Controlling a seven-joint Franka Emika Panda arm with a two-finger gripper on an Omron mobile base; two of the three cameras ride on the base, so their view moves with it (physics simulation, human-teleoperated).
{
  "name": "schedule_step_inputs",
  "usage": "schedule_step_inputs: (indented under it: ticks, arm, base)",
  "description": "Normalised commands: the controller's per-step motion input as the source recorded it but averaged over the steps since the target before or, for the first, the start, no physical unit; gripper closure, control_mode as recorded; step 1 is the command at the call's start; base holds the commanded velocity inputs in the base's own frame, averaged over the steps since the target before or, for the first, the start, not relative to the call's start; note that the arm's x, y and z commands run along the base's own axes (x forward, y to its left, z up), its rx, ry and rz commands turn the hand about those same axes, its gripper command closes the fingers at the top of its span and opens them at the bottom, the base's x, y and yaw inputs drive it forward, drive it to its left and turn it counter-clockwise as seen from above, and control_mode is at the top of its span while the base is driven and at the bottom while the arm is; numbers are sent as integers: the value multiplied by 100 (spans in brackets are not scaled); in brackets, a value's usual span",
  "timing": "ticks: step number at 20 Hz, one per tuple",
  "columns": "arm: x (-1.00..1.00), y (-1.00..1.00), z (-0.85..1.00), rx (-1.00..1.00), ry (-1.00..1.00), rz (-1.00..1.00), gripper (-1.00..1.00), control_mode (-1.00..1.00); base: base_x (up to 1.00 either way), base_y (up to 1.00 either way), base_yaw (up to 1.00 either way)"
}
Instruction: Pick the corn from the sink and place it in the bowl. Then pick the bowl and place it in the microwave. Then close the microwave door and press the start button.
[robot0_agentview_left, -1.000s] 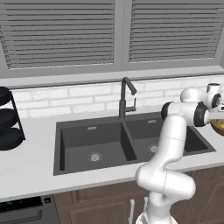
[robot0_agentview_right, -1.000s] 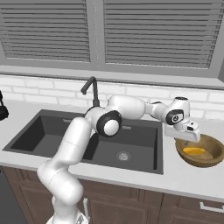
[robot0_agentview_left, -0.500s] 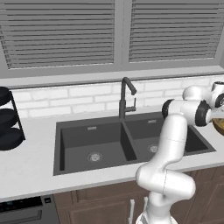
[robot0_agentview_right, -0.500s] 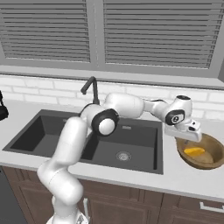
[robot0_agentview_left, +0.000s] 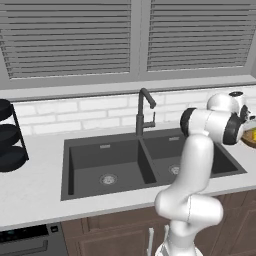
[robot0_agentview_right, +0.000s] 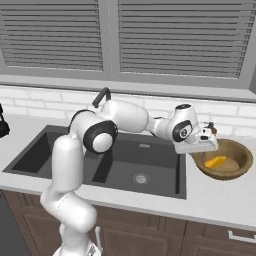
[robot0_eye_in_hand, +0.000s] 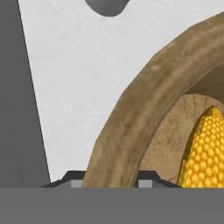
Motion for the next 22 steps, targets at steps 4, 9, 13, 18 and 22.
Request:
schedule_step_inputs:
  ticks: [4, 9, 13, 18, 22]
  arm:
    - [-5, 16, 98, -16, 17, 28, 100, -100]
    - [-8, 3, 98, -4, 20, 32, 100, -100]
    - [-2, 1, 89, 0, 25, 31, 100, -100]
    - [-28, 4, 54, 5, 16, 28, 100, -100]
    - [-34, 31, 15, 10, 6, 22, 100, -100]
  base:
    - [0, 0, 0]
    - [0, 0, 0]
    - [0, 0, 0]
    - [0, 0, 0]
    - [0, 0, 0]
